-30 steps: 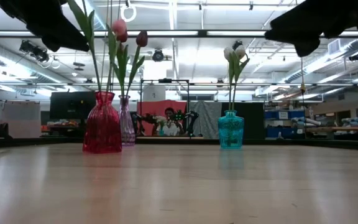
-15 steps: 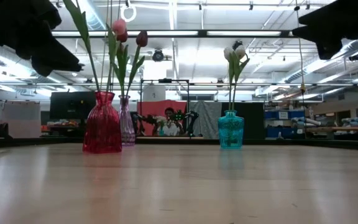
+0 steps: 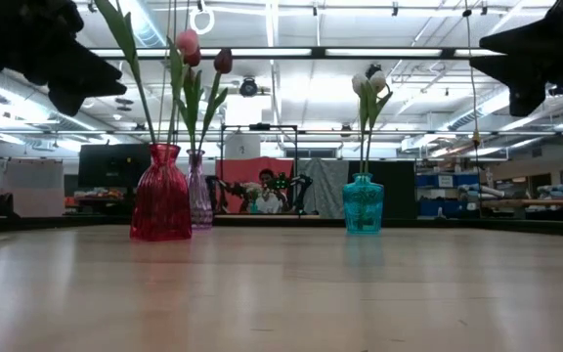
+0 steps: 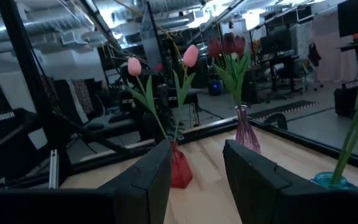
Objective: Sort flowers into vase by color
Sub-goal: Return to Home Position
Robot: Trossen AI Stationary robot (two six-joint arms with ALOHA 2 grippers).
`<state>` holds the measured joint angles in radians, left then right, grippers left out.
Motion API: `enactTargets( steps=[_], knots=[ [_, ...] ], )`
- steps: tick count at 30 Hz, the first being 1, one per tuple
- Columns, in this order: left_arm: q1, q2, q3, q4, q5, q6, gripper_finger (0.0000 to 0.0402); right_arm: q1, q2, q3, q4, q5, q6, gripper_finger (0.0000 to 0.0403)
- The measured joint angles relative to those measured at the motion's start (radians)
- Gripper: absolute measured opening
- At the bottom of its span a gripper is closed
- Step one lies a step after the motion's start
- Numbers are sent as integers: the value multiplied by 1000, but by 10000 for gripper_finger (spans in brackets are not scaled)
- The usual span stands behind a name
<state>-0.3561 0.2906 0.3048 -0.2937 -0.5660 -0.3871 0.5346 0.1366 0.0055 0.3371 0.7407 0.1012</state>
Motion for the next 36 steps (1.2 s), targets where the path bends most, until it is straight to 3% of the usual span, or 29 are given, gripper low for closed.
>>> enactTargets(
  steps=[11, 16, 23, 29, 36],
  knots=[
    [-11, -93, -208, 241, 22, 19, 154, 31, -135, 0, -9, -1, -120, 158],
    [-45, -108, -295, 418, 22, 77, 154, 61, -134, 2, 6, 1, -181, 158],
    [-97, -102, -296, 424, 11, 144, 154, 68, -134, 2, 21, 17, -234, 158],
    [-125, -102, -296, 424, -87, 281, 154, 46, -133, 2, 15, -5, -209, 158],
    [-151, -102, -296, 459, -94, 363, 154, -79, -133, 0, 65, -231, -336, 158]
  ],
)
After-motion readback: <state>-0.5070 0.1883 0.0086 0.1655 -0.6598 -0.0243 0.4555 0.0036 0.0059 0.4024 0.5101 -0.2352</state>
